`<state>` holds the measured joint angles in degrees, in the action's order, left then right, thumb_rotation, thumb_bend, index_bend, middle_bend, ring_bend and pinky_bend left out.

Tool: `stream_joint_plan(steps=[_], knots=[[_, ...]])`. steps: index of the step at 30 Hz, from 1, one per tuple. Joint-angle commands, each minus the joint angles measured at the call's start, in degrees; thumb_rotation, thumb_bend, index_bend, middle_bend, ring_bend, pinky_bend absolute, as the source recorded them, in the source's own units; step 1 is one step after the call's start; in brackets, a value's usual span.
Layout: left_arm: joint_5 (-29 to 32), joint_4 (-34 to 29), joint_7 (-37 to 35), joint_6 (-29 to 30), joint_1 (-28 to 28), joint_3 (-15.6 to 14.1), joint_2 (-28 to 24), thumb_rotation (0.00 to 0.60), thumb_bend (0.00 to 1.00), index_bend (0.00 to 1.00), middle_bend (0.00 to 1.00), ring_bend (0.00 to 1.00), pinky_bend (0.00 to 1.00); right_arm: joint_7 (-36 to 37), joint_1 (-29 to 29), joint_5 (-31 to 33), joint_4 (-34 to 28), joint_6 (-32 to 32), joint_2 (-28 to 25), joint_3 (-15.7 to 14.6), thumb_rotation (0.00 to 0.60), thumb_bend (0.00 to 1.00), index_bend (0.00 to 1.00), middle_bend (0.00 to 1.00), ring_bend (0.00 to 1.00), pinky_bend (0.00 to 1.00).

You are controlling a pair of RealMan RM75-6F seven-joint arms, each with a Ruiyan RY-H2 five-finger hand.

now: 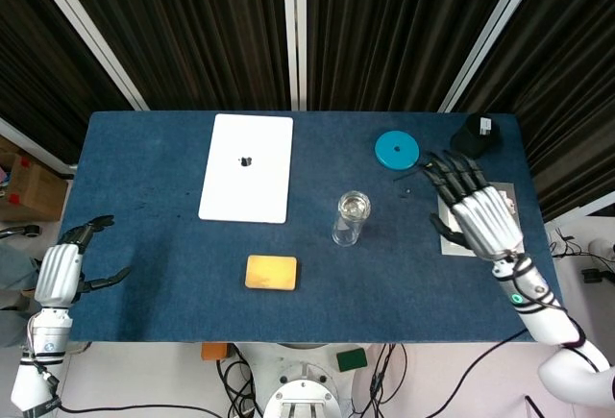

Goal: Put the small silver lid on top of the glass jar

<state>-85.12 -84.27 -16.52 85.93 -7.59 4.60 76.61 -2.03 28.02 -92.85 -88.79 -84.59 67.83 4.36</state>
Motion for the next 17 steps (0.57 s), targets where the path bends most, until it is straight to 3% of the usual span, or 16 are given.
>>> stream_joint_plan(steps=[1,6,11,17], knots=[[-0.75,-1.11,3.33,2.19,1.02,-0.14,-0.80,0.600,0.03,0.21,0.27,0.27,0.26,2.69,-8.57,5.13,8.95,-5.46,5.59,-2.47,0.600,0.32,0.00,0.00,0.00,0.00],[-3.46,-1.82,11.01,6.37,3.00,-1.54,-1.38,0.600,0.03,0.18,0.24,0.26,0.25,7.13,-13.24,8.05,15.17,-4.18,8.62,-4.63,0.600,0.32,0.00,0.00,0.00,0.00],[-2.54,-3.93,17.90,5.21,5.41,-4.80,-2.89,0.600,0.03,0.18,0.24,0.23,0.23,8.98,-14.32,7.37,16.87,-0.40,10.14,-6.71,0.600,0.32,0.00,0.00,0.00,0.00],[-2.54,-3.44,16.99,6.53,7.14,-5.38,-2.96,0.600,0.03,0.18,0.22,0.21,0.23,8.94,-15.18,7.12,17.26,1.01,10.73,-6.71,0.600,0.32,0.00,0.00,0.00,0.00]])
